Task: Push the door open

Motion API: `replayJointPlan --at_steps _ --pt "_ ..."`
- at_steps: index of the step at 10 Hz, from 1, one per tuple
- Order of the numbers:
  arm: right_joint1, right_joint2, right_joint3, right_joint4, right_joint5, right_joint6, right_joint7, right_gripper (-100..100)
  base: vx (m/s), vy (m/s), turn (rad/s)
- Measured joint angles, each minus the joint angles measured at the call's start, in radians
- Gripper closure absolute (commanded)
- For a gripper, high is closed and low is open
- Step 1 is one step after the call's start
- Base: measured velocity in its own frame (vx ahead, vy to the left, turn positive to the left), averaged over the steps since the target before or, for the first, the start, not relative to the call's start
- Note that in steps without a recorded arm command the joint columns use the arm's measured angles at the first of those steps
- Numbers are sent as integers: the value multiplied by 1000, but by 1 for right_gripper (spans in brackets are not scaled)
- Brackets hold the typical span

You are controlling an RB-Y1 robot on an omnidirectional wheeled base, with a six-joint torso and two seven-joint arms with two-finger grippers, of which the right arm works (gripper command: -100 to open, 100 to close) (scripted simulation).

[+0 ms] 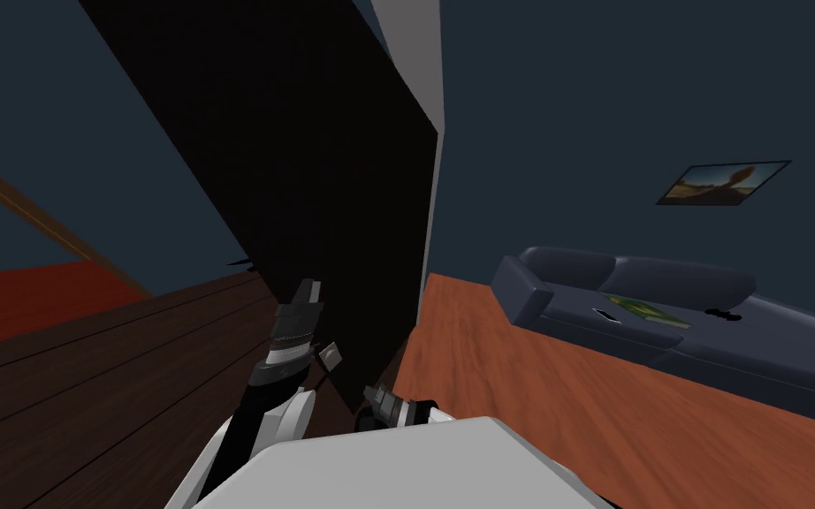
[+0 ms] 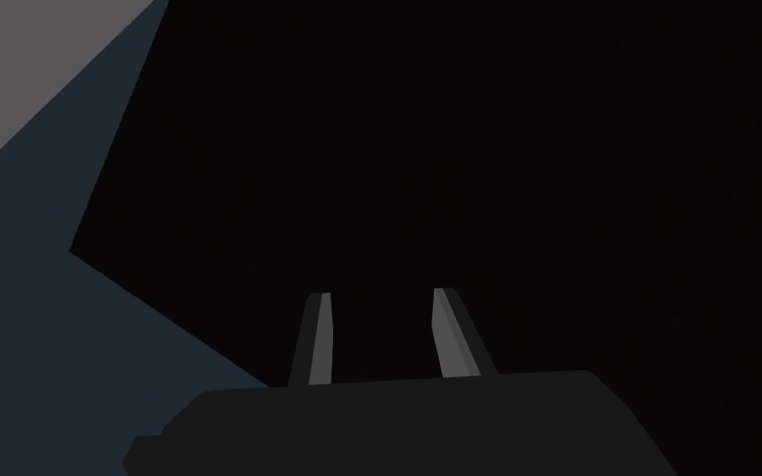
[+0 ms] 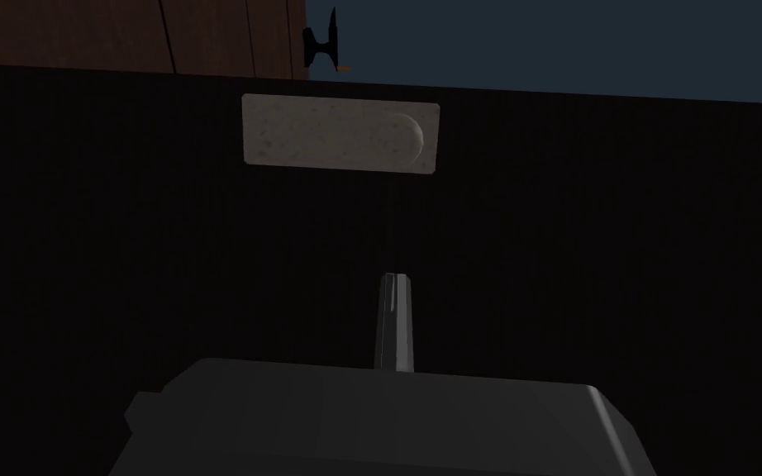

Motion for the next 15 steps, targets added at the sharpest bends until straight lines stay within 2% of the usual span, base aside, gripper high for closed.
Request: replayJointPlan --at_steps 3,4,5,7,8,12,13,14,15 --pt "0 -1 0 0 0 0 0 100 -5 -9 0" --pt "0 -1 0 0 0 0 0 -100 -11 85 -78" --pt "-2 16 -17 17 -2 2 5 -100 -52 193 -90" --pt "6 23 -58 18 -6 10 17 -100 -65 182 -76" --pt "4 38 -82 33 -8 14 24 -100 -70 147 -55" --pt "18 73 -169 49 -16 36 54 -100 -64 149 -80" --pt "15 91 -192 72 -18 36 62 -100 -80 150 -49" --pt "14 99 -209 83 -20 36 66 -100 -35 68 -14" --pt "14 100 -211 83 -21 37 67 -100 82 137 50"
